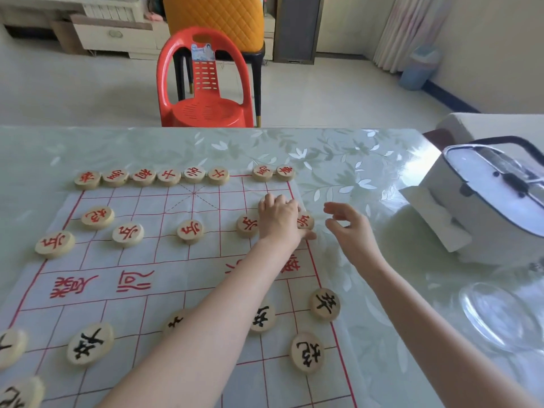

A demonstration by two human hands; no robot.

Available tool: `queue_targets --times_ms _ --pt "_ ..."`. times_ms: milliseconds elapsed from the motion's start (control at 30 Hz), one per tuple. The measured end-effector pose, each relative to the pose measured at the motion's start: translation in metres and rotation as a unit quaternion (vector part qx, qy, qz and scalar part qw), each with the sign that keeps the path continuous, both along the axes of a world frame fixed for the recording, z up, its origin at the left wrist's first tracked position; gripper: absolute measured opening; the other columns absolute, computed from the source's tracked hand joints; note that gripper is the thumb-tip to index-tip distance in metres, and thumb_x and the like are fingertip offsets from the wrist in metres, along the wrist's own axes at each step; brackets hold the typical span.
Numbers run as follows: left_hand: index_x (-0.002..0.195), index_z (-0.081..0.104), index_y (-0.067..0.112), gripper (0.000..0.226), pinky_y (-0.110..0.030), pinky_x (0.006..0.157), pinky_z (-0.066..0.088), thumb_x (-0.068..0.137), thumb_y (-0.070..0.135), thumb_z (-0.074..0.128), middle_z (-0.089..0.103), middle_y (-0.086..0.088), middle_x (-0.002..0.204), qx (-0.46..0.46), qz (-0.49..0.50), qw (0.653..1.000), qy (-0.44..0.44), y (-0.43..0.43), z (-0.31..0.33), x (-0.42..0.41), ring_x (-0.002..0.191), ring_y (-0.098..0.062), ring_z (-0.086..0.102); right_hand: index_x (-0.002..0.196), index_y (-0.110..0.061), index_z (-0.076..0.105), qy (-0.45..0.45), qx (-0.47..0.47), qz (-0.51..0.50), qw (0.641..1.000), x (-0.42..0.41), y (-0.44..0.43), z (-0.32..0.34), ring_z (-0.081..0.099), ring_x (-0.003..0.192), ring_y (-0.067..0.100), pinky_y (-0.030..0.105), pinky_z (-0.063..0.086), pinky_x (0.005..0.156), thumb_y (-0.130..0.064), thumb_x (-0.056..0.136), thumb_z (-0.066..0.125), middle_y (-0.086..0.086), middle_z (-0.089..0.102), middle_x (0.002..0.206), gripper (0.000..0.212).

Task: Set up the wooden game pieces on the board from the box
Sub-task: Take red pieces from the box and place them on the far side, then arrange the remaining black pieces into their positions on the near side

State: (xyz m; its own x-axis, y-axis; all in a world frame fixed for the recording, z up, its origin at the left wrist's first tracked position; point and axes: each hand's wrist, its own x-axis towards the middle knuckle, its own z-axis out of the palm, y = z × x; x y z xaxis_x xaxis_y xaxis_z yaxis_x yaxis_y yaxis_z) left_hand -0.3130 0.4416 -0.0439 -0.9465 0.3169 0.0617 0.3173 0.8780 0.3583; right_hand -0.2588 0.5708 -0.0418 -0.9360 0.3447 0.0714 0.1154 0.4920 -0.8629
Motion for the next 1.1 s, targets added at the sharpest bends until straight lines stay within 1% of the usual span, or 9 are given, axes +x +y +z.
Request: queue_targets --times_ms 133,267,333,433,567,733,800,933,1100 --pt "0.124 0.050 0.020 0.070 -0.032 0.098 0.028 0.069 0.060 0.066 0.048 -0.003 0.124 0.000 0.022 1.000 0.020 -0.007 0.000 0.004 0.119 -0.026 0.034 0.115 -0.015 0.060 -0.010 0.005 0.004 1.000 0.010 -0.009 -0.002 0.055 0.104 0.012 0.016 0.039 0.077 -0.003 0.085 0.053 -0.007 0.063 0.109 0.034" --pt "0.121 0.052 0.023 0.067 -0.029 0.091 0.030 0.067 0.060 0.066 0.051 0.000 0.118 0.077 0.049 0.995 0.049 -0.039 0.013 0.017 0.114 -0.022 0.037 0.114 -0.015 0.061 -0.004 0.011 0.030 0.999 0.022 -0.033 0.006 0.054 0.102 0.010 0.021 0.040 0.082 -0.004 0.086 0.053 -0.007 0.063 0.108 0.031" --pt "0.123 0.052 0.025 0.058 -0.028 0.089 0.030 0.073 0.050 0.067 0.053 0.002 0.118 0.104 0.061 0.991 0.057 -0.067 0.019 0.029 0.111 -0.021 0.039 0.114 -0.015 0.061 -0.004 0.013 0.051 0.999 0.029 -0.052 0.011 0.054 0.101 0.009 0.023 0.043 0.086 -0.003 0.086 0.053 -0.006 0.064 0.111 0.031" --pt "0.120 0.057 0.024 0.047 -0.029 0.085 0.032 0.078 0.044 0.066 0.057 0.001 0.115 0.121 0.097 0.987 0.050 -0.118 0.025 0.049 0.109 -0.022 0.044 0.116 -0.020 0.059 -0.021 0.023 0.099 0.995 0.036 -0.089 0.018 0.053 0.106 0.011 0.032 0.047 0.092 -0.007 0.087 0.053 -0.010 0.060 0.113 0.032" --pt "0.112 0.063 0.021 0.037 -0.031 0.087 0.035 0.078 0.035 0.069 0.061 -0.001 0.113 0.130 0.157 0.979 0.028 -0.205 0.040 0.078 0.107 -0.025 0.050 0.118 -0.019 0.058 -0.036 0.038 0.154 0.987 0.046 -0.149 0.039 0.052 0.108 0.013 0.026 0.043 0.090 -0.010 0.087 0.055 -0.008 0.059 0.113 0.033" --pt "0.097 0.069 0.014 0.023 -0.037 0.086 0.048 0.075 0.007 0.070 0.066 -0.010 0.101 0.186 0.221 0.957 0.013 -0.323 0.056 0.132 0.091 -0.028 0.061 0.120 -0.018 0.057 -0.048 0.050 0.216 0.974 0.067 -0.214 0.063 0.051 0.106 0.011 0.023 0.040 0.087 -0.014 0.088 0.056 -0.004 0.059 0.118 0.032" --pt "0.094 0.069 0.015 0.023 -0.039 0.086 0.049 0.075 0.002 0.068 0.068 -0.011 0.098 0.186 0.261 0.947 0.018 -0.371 0.055 0.161 0.093 -0.030 0.063 0.121 -0.016 0.057 -0.049 0.050 0.244 0.967 0.075 -0.245 0.069 0.050 0.104 0.010 0.019 0.036 0.084 -0.011 0.088 0.056 -0.002 0.059 0.118 0.033" --pt "0.103 0.067 0.005 0.029 -0.035 0.092 0.043 0.077 -0.005 0.063 0.066 -0.012 0.109 0.165 0.338 0.927 -0.008 -0.455 0.050 0.220 0.106 -0.028 0.060 0.121 -0.014 0.058 -0.040 0.050 0.304 0.950 0.090 -0.317 0.072 0.054 0.110 0.016 0.017 0.037 0.087 -0.008 0.088 0.054 0.001 0.061 0.120 0.034" --pt "0.109 0.064 0.001 0.035 -0.043 0.092 0.045 0.076 -0.010 0.058 0.058 -0.019 0.113 0.132 0.416 0.899 -0.020 -0.515 0.036 0.264 0.106 -0.037 0.057 0.126 -0.018 0.055 -0.052 0.085 0.403 0.910 0.109 -0.409 0.065 0.050 0.118 0.021 0.026 0.038 0.097 -0.008 0.088 0.052 0.005 0.057 0.127 0.040"
